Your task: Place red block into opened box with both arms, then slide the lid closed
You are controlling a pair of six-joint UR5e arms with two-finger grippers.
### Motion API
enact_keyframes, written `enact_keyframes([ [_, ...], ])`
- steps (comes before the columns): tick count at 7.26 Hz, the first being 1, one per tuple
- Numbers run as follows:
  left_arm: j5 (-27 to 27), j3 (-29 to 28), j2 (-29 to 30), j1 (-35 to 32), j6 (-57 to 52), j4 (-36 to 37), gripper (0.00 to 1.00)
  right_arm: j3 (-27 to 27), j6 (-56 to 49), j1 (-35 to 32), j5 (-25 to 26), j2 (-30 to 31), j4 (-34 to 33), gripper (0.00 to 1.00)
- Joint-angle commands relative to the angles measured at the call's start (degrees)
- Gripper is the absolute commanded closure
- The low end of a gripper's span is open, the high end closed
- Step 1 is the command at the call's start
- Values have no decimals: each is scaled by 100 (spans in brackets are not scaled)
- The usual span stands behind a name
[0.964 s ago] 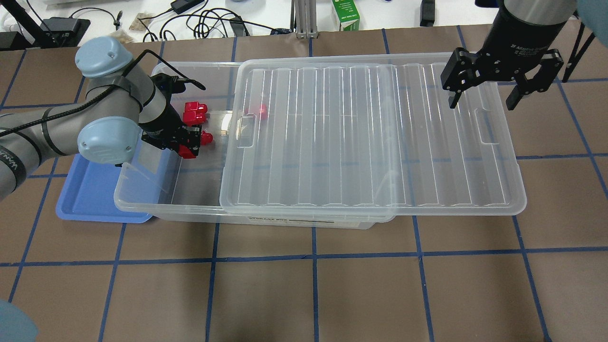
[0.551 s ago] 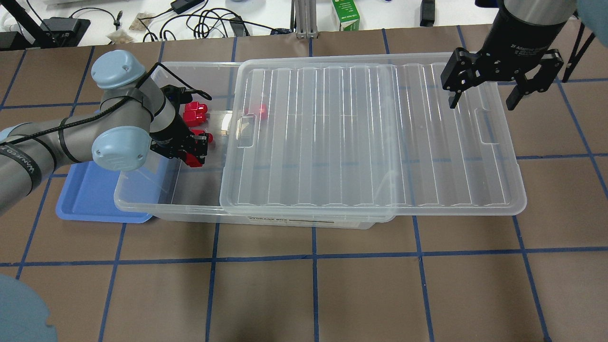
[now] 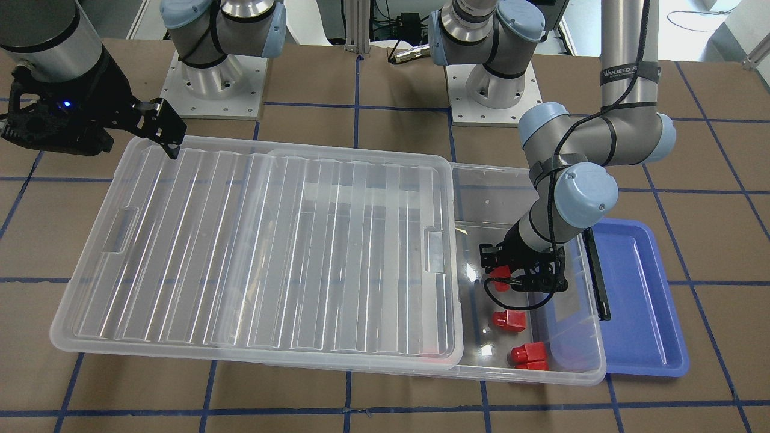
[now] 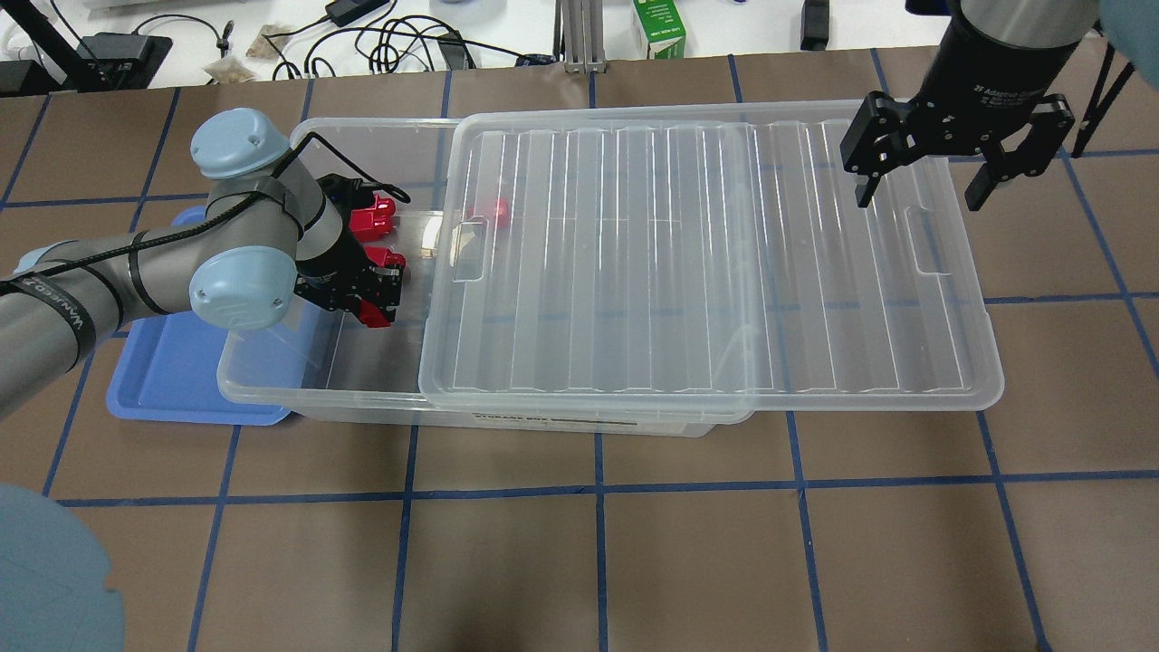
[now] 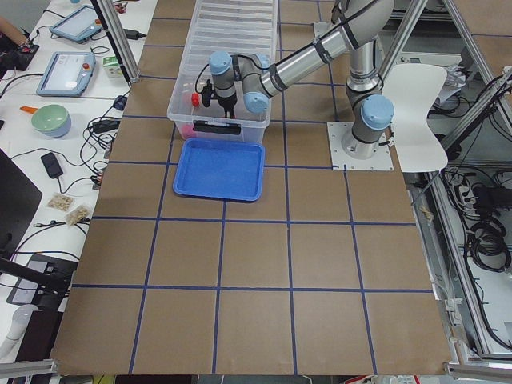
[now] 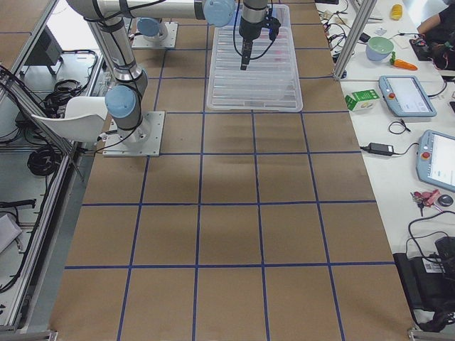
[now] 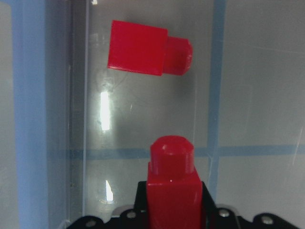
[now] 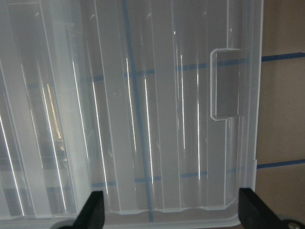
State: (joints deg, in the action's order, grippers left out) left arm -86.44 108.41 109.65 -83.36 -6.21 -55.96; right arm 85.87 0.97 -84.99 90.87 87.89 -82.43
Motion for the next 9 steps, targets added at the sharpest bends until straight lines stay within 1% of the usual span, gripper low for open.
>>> enact_keyframes([
  [1, -14, -92, -180, -22, 41, -63, 0, 0, 0, 0, 1, 0, -10, 0],
  [2, -14, -240, -294, -57, 50, -325, 0, 0, 0, 0, 1, 0, -19, 0],
  [4, -22, -793, -837, -171, 234, -1570, 0, 0, 0, 26, 1, 0, 7, 0],
  [5, -57, -1083, -1110, -293, 495, -2133, 0, 0, -17, 35, 1, 0, 33, 0],
  [6, -75, -1329, -1365, -443, 672, -2495, 0, 0, -26, 35, 1, 0, -27, 0],
  [7, -301, -1558, -1611, -601, 691, -2829, 0, 0, -44, 148, 1, -52, -45, 0],
  [8, -495, -1752, -1762, -681, 691, -3068, 0, 9, -35, 532, -8, -166, -45, 0],
  [9, -488, -1928, -1911, -681, 700, -3296, 0, 0, -131, 1093, -60, -359, -28, 0],
])
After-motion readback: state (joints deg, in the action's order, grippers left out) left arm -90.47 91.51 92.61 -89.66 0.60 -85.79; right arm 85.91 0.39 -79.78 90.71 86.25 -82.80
